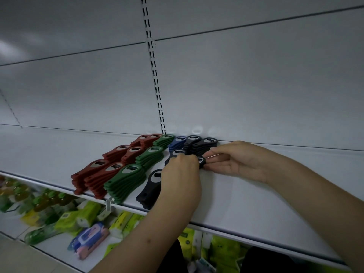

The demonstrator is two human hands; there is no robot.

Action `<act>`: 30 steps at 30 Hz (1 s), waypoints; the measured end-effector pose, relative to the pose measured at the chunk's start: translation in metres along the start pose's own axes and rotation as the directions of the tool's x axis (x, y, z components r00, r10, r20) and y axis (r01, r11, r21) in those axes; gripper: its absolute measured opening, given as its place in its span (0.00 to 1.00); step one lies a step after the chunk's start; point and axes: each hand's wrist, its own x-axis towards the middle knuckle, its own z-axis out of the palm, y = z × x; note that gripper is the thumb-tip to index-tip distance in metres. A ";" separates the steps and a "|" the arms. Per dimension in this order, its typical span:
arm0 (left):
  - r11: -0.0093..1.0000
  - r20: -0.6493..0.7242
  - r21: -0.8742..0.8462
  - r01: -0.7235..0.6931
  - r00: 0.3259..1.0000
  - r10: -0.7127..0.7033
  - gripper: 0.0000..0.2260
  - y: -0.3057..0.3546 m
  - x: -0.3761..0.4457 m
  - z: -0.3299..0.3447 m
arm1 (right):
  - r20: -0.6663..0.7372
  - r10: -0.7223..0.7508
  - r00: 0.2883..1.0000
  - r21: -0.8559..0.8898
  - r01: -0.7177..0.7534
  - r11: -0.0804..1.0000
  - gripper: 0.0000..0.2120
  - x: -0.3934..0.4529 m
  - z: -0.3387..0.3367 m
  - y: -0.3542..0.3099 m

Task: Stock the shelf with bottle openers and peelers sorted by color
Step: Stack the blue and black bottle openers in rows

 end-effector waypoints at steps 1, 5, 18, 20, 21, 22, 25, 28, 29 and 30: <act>1.000 0.004 0.014 -0.005 1.000 0.005 0.08 0.001 0.000 -0.001 | 0.004 -0.014 1.000 -0.017 0.014 1.000 0.15 0.000 0.001 0.001; 0.995 0.021 0.083 -0.049 0.999 0.047 0.03 0.000 0.002 -0.004 | -0.003 -0.077 0.997 -0.100 0.077 0.992 0.12 0.002 0.003 0.005; 0.982 0.123 -0.187 0.035 0.992 -0.012 0.15 -0.033 0.106 -0.019 | -0.337 -0.070 0.939 -0.005 0.072 0.997 0.03 0.041 -0.012 -0.016; 0.984 0.208 -0.174 0.021 0.978 0.016 0.11 -0.032 0.120 -0.013 | -0.320 -0.041 0.947 0.054 0.061 0.997 0.05 0.048 -0.008 -0.021; 0.984 0.236 -0.178 0.010 0.971 0.032 0.10 -0.031 0.123 -0.011 | -0.320 -0.031 0.947 0.067 0.055 0.996 0.05 0.051 -0.006 -0.023; 0.983 0.250 -0.184 -0.002 0.967 0.049 0.10 -0.030 0.125 -0.009 | -0.325 -0.022 0.945 0.069 0.047 0.997 0.05 0.054 -0.005 -0.024; 0.980 0.257 -0.197 -0.024 0.963 0.075 0.13 -0.030 0.127 -0.004 | -0.347 -0.014 0.938 0.033 0.027 0.999 0.06 0.063 -0.006 -0.024; 0.977 0.250 -0.211 -0.031 0.964 0.085 0.14 -0.033 0.128 0.001 | -0.357 -0.040 0.933 -0.025 0.033 0.999 0.06 0.071 -0.010 -0.022; 0.976 0.257 -0.217 -0.030 0.962 0.087 0.14 -0.034 0.129 0.002 | -0.357 -0.048 0.933 -0.040 0.036 0.999 0.06 0.073 -0.012 -0.022; 0.975 0.261 -0.221 -0.029 0.961 0.088 0.14 -0.034 0.130 0.003 | -0.356 -0.056 0.933 -0.045 0.042 0.998 0.06 0.075 -0.013 -0.022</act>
